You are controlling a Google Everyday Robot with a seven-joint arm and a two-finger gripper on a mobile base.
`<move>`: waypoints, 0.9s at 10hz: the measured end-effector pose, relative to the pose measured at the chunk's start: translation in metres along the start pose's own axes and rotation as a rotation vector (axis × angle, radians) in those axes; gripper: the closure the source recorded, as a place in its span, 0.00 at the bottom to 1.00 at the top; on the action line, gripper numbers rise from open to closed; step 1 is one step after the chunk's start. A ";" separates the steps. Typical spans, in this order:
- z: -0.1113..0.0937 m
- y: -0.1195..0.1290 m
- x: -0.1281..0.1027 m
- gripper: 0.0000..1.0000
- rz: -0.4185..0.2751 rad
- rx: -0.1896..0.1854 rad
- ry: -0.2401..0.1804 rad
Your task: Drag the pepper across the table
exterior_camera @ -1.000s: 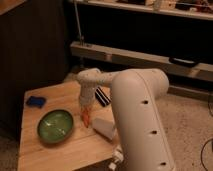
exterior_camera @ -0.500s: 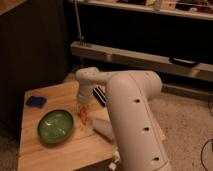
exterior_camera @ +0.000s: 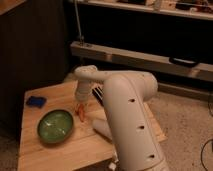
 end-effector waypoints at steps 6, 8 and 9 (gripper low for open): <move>-0.001 0.003 -0.018 0.70 -0.011 -0.014 -0.006; -0.005 0.002 -0.026 0.70 -0.010 -0.012 -0.010; -0.007 0.001 -0.030 0.70 -0.009 -0.009 -0.010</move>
